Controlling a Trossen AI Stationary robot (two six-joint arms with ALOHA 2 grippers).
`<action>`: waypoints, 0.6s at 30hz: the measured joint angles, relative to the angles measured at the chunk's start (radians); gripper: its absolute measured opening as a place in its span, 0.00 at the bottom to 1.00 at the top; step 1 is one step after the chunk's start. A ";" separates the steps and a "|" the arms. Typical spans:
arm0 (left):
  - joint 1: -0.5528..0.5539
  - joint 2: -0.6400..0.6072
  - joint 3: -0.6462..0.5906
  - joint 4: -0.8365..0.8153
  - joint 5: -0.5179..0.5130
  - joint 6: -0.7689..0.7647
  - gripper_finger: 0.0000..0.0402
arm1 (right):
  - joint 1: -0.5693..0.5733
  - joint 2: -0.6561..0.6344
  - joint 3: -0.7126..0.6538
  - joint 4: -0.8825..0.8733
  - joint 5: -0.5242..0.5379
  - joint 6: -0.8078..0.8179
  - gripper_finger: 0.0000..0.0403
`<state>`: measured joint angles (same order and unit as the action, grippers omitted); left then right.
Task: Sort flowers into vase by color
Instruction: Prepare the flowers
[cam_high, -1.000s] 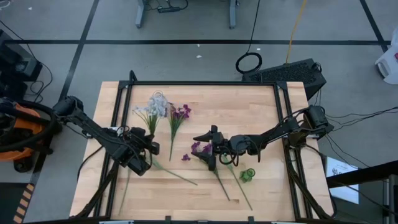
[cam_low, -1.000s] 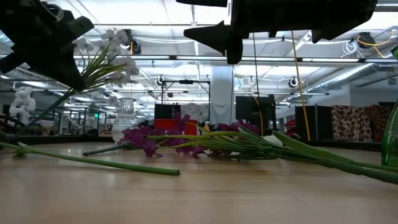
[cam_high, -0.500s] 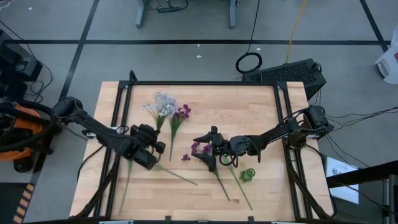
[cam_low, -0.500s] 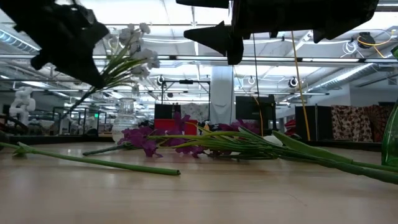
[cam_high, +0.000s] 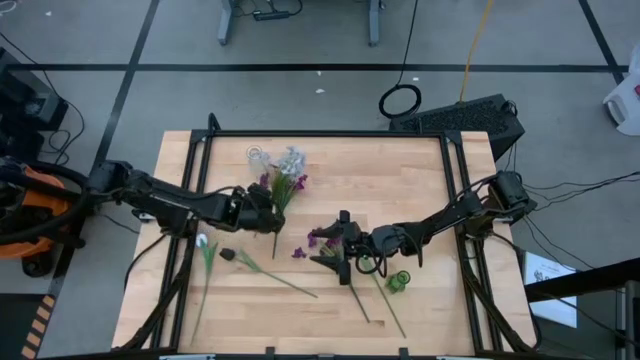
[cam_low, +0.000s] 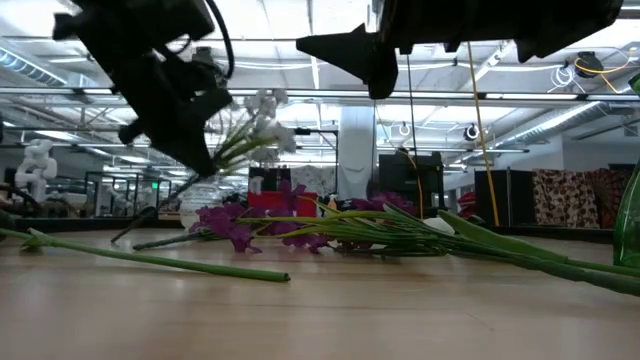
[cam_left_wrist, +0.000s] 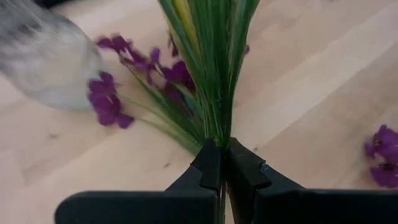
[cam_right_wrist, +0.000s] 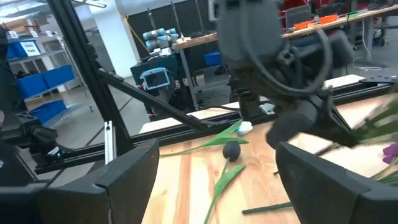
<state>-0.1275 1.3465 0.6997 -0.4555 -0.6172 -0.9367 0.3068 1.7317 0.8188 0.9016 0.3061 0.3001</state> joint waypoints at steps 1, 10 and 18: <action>0.011 0.010 -0.004 0.005 0.011 -0.002 0.03 | 0.003 0.000 0.000 -0.001 0.000 -0.001 0.78; 0.087 0.116 -0.004 0.013 0.095 -0.051 0.03 | 0.010 0.000 0.000 -0.012 0.001 -0.007 0.78; 0.122 0.249 -0.004 0.161 0.161 -0.037 0.03 | 0.010 0.000 0.000 -0.017 0.002 -0.013 0.78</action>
<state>-0.0051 1.5953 0.6952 -0.2946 -0.4564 -0.9737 0.3164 1.7317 0.8188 0.8848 0.3084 0.2874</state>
